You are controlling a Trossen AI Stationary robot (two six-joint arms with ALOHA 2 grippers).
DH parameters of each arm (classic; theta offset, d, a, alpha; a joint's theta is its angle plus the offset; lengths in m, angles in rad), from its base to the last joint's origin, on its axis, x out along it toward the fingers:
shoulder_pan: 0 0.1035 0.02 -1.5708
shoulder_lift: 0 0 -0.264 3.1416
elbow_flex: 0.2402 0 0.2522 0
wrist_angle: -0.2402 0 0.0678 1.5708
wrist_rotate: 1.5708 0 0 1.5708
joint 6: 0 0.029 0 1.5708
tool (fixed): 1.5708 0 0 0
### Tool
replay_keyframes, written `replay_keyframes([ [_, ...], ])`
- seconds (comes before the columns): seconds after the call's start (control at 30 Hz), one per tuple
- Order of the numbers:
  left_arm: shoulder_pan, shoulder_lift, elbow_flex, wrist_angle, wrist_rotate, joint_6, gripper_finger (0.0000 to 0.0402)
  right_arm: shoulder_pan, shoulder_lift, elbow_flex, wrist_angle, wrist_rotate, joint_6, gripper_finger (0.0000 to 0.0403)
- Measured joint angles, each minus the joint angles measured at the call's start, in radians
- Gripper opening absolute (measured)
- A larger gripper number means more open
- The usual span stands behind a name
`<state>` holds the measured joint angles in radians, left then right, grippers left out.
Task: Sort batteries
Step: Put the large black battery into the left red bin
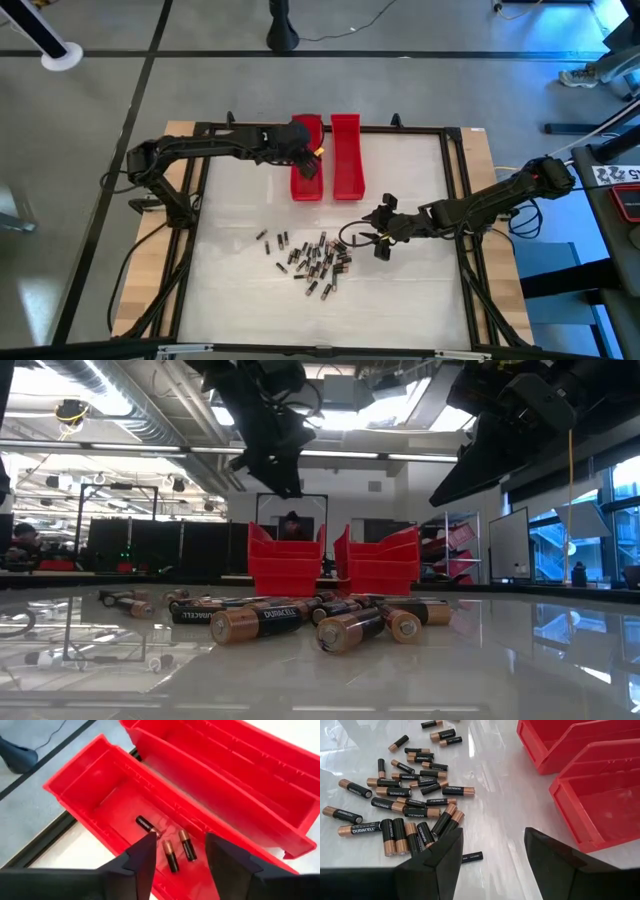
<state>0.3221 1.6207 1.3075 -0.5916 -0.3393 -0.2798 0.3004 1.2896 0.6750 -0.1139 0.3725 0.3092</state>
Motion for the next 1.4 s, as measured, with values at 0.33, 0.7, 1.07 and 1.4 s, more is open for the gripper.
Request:
replay_keyframes([
  [0.33, -0.095, 0.000, 0.000, -0.412, 0.075, -0.083, 0.0158, 0.000, 0.000, 0.000, -0.003, 0.000, 0.000, 0.0214],
  [0.7, -0.266, -0.001, -0.102, -0.548, 0.183, -0.173, 0.0156, 0.000, 0.000, 0.000, -0.016, 0.000, 0.000, 0.0214],
  [1.07, -0.385, -0.007, -0.190, -0.341, 0.240, -0.480, 0.0155, 0.000, 0.000, 0.000, -0.010, 0.000, 0.000, 0.0214],
  [1.4, -0.471, -0.007, -0.237, -0.271, 0.199, -0.809, 0.0155, 0.000, 0.000, 0.000, -0.008, 0.000, 0.032, 0.0214],
])
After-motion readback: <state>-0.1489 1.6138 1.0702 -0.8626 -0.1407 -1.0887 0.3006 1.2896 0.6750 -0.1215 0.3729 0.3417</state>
